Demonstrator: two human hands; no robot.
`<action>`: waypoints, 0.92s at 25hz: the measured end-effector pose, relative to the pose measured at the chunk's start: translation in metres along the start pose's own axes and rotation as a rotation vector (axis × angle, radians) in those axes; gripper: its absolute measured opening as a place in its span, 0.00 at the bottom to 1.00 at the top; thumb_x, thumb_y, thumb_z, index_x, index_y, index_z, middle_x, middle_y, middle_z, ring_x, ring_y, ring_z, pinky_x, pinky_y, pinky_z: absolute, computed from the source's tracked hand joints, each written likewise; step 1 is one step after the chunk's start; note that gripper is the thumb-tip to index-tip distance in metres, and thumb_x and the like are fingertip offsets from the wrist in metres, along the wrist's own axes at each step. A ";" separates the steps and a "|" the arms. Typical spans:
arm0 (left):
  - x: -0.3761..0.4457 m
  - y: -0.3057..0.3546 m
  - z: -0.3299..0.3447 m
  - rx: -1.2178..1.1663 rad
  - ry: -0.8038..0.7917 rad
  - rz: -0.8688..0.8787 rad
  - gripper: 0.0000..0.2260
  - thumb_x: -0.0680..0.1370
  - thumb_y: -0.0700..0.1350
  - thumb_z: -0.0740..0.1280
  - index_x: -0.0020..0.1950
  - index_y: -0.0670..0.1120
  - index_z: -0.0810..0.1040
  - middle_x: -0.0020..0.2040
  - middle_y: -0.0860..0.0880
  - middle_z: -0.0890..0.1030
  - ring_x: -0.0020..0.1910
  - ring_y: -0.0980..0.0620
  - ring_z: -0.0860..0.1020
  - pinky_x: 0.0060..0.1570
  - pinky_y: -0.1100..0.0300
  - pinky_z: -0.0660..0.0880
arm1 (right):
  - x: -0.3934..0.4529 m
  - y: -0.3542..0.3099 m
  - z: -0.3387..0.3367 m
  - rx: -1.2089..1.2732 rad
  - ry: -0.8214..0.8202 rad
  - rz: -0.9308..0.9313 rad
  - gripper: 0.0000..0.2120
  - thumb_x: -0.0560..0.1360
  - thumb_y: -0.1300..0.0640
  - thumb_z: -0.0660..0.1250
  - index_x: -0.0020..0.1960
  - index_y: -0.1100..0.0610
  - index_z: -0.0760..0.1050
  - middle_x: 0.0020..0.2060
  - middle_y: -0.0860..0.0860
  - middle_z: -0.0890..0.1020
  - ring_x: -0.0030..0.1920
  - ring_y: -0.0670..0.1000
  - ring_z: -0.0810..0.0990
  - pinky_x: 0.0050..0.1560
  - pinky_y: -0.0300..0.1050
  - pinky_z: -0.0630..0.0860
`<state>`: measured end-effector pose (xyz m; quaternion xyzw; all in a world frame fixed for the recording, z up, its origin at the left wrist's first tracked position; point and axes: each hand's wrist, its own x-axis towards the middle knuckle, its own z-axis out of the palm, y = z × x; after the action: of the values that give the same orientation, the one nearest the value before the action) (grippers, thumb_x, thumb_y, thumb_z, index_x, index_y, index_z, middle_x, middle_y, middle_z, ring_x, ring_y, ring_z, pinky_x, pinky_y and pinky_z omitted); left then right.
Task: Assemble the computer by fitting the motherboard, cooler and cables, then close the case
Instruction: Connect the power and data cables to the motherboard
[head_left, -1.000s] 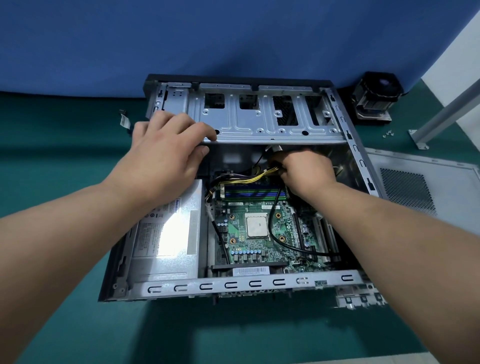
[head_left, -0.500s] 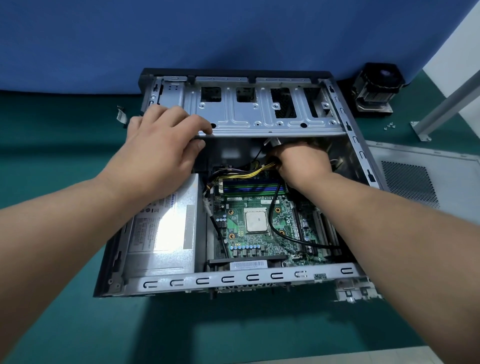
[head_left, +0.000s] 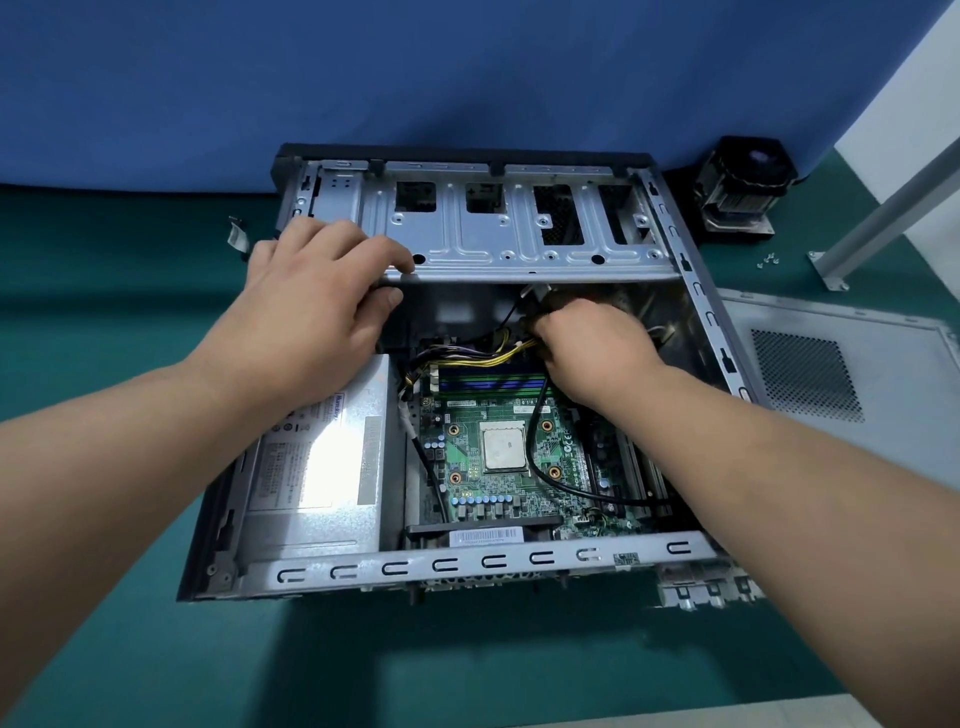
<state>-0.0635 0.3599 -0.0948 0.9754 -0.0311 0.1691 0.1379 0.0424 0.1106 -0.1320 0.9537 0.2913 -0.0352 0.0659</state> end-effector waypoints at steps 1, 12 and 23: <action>0.000 0.000 0.000 -0.001 -0.001 -0.002 0.10 0.82 0.50 0.64 0.64 0.56 0.76 0.55 0.53 0.75 0.61 0.46 0.66 0.57 0.51 0.59 | -0.003 -0.001 -0.002 -0.005 0.013 -0.007 0.12 0.74 0.64 0.66 0.54 0.52 0.80 0.40 0.51 0.71 0.42 0.59 0.75 0.41 0.49 0.69; -0.003 0.003 -0.003 -0.009 -0.035 -0.004 0.11 0.83 0.49 0.63 0.65 0.54 0.77 0.55 0.52 0.76 0.63 0.44 0.67 0.62 0.43 0.64 | -0.001 -0.003 -0.011 0.068 -0.186 0.078 0.21 0.72 0.67 0.63 0.61 0.50 0.79 0.52 0.54 0.79 0.56 0.61 0.80 0.57 0.54 0.73; -0.003 0.003 -0.002 0.013 -0.048 0.004 0.11 0.83 0.45 0.64 0.64 0.53 0.76 0.54 0.50 0.76 0.61 0.43 0.68 0.57 0.44 0.65 | -0.036 0.011 -0.041 0.008 -0.273 -0.072 0.34 0.74 0.59 0.62 0.79 0.45 0.63 0.66 0.52 0.78 0.63 0.58 0.78 0.62 0.56 0.76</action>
<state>-0.0670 0.3574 -0.0925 0.9800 -0.0352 0.1463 0.1302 0.0198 0.0877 -0.0866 0.9292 0.3137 -0.1680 0.1000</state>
